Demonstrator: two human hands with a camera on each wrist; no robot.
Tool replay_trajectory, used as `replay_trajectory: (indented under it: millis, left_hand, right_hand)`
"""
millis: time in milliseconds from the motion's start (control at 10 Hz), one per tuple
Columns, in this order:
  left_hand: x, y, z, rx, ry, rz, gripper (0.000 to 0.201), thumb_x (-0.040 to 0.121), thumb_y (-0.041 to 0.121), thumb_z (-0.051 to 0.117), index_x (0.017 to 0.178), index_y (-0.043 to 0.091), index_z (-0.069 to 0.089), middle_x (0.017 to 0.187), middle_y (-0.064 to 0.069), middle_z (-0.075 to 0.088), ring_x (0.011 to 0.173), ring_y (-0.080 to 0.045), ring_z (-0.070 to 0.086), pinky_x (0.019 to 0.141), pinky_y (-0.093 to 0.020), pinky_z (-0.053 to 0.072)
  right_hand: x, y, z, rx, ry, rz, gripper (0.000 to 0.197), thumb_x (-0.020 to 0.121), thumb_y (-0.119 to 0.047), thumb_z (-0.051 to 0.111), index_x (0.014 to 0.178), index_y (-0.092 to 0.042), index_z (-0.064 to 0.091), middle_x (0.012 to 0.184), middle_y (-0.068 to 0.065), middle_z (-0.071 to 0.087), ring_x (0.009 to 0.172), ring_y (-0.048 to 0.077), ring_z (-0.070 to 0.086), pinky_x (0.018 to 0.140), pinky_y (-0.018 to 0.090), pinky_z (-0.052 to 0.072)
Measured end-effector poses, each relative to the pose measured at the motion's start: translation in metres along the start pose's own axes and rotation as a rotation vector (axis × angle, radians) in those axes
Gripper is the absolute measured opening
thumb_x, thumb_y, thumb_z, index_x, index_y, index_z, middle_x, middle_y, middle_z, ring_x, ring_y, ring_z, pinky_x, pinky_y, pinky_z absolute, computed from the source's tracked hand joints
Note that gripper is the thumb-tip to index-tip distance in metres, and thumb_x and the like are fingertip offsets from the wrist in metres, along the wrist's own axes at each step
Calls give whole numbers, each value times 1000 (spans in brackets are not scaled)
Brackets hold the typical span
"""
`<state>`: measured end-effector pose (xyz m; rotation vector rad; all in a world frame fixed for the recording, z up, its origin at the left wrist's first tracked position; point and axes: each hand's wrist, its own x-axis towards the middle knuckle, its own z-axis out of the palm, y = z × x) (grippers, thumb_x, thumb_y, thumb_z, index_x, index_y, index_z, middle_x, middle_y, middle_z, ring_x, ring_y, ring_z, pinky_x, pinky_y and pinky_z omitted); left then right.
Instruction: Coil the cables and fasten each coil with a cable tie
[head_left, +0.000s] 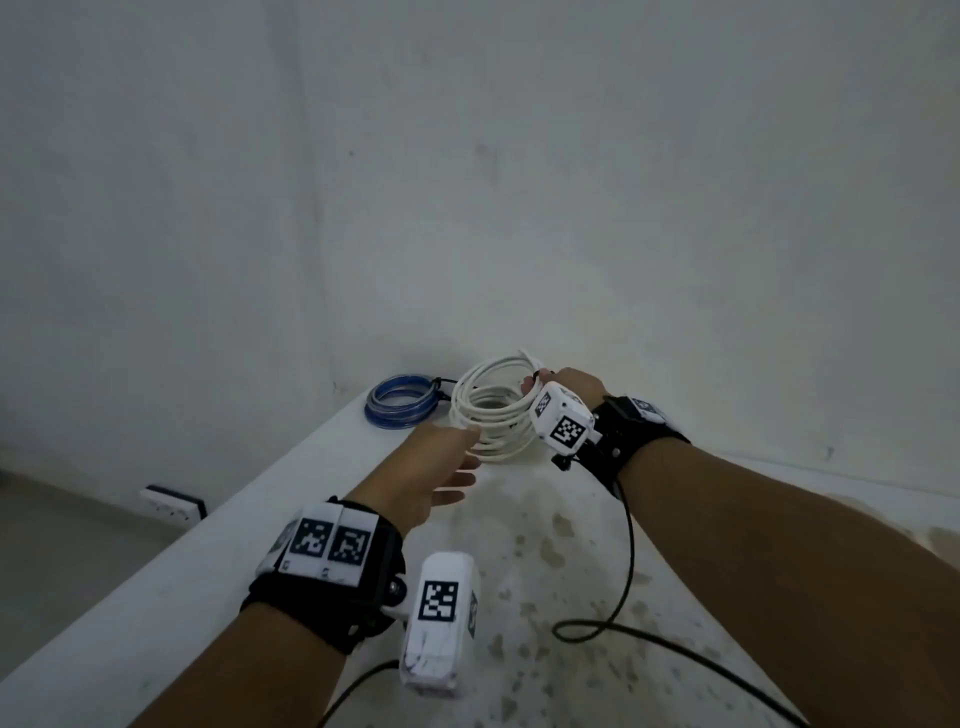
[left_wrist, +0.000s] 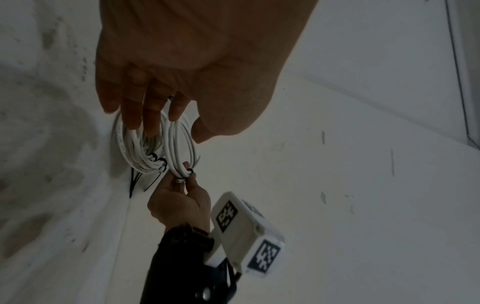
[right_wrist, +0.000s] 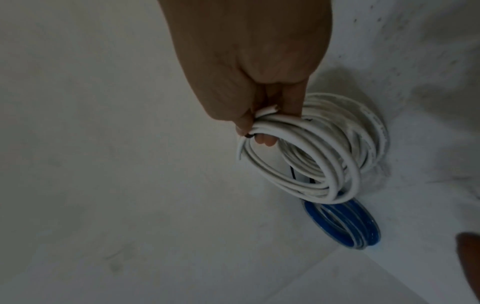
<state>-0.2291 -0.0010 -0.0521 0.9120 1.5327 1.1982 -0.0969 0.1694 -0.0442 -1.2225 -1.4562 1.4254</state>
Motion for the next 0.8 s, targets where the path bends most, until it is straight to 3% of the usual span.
replay_trajectory:
  millis: [100,200,300,400,600,700,800]
  left_hand:
    - [11,-7,0,-28,15,-14,19,98,31,56,103,13,61,104,-10,67,89,-22,63,90,-38,52]
    - [19,-13,-1,-23,45,-35,18,98,31,57,100,14,59,100,-9,68,84,-20,64,85,-35,53]
    - [21,-18,-2,-26,56,-61,19,98,30,56,105,12,59,99,-9,69,84,-20,64,83,-35,54]
    - [21,-23,-2,-25,55,-77,26,98,30,56,115,9,57,97,-9,69,83,-20,64,80,-34,54]
    - [20,-35,5,-10,52,-121,31,99,30,55,120,8,55,98,-8,68,82,-18,62,70,-30,53]
    - [24,-37,12,-6,50,-130,30,99,29,54,120,7,55,96,-8,68,81,-18,62,74,-32,53]
    - [23,-37,20,-3,48,-114,25,100,27,53,116,8,55,93,-8,67,78,-18,60,74,-32,52]
  right_hand:
    - [18,4,7,-460,34,-73,19,103,-21,45,102,-8,59,82,-5,70,87,21,60,81,27,48]
    - [28,7,7,-761,73,-101,33,98,-24,58,129,-13,58,126,6,64,113,29,60,87,31,47]
    - [35,14,6,-802,87,-60,37,91,-28,67,122,-8,62,119,11,68,108,30,64,83,34,51]
    - [33,19,9,-840,84,-65,37,91,-30,66,117,-4,62,112,16,69,103,33,65,73,33,47]
    - [31,35,4,-764,118,-93,32,91,-28,65,116,-9,60,107,14,70,97,32,66,70,30,45]
    - [30,43,1,-821,98,-162,46,92,-35,62,130,-12,51,107,12,69,95,32,65,68,29,43]
    - [23,47,-8,-867,112,-127,40,95,-32,56,130,-14,50,107,10,69,96,30,66,70,28,46]
